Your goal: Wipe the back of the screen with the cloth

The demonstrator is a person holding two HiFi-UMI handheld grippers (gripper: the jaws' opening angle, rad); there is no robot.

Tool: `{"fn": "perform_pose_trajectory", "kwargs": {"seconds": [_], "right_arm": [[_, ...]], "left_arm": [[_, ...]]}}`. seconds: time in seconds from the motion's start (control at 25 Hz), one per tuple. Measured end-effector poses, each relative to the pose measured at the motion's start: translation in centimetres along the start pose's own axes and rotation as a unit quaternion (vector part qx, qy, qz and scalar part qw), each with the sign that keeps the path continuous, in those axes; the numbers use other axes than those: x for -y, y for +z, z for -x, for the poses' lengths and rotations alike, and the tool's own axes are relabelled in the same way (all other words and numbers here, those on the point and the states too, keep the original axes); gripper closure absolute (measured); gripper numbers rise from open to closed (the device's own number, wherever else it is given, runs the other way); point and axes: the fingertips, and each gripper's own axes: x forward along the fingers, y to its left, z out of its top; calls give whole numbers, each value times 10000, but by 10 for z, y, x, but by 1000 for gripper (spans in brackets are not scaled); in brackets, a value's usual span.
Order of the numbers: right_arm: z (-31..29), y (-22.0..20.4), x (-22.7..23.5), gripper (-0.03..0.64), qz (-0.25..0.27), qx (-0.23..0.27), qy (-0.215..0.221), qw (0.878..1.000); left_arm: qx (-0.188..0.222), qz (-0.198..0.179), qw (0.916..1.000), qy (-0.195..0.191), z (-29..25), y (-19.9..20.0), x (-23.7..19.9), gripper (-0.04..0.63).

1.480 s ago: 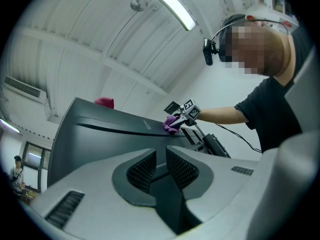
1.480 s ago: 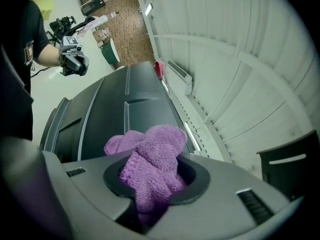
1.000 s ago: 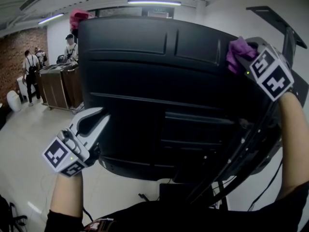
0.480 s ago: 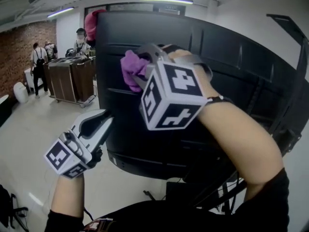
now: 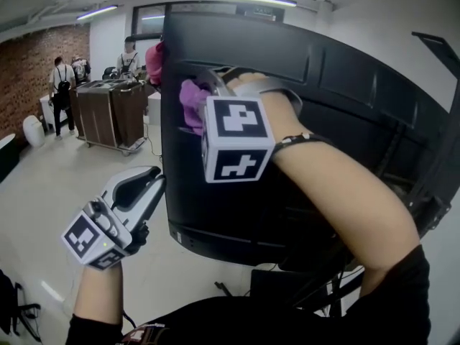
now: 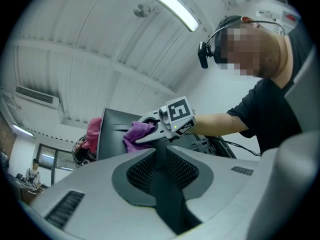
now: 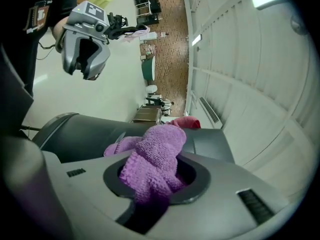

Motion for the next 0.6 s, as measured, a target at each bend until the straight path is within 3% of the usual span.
{"fn": "perform_pose_trajectory", "kwargs": {"seconds": [0.36,0.6], "right_arm": [[97,-135,-30,499,-195,-890,253,9955],[152,-212,-44,499,67,-1605,383,9863]], "left_arm": [[37,88,9998,-191,-24,-7,24,537],[1,185,9996,-194,-44,-18,39,537]]}}
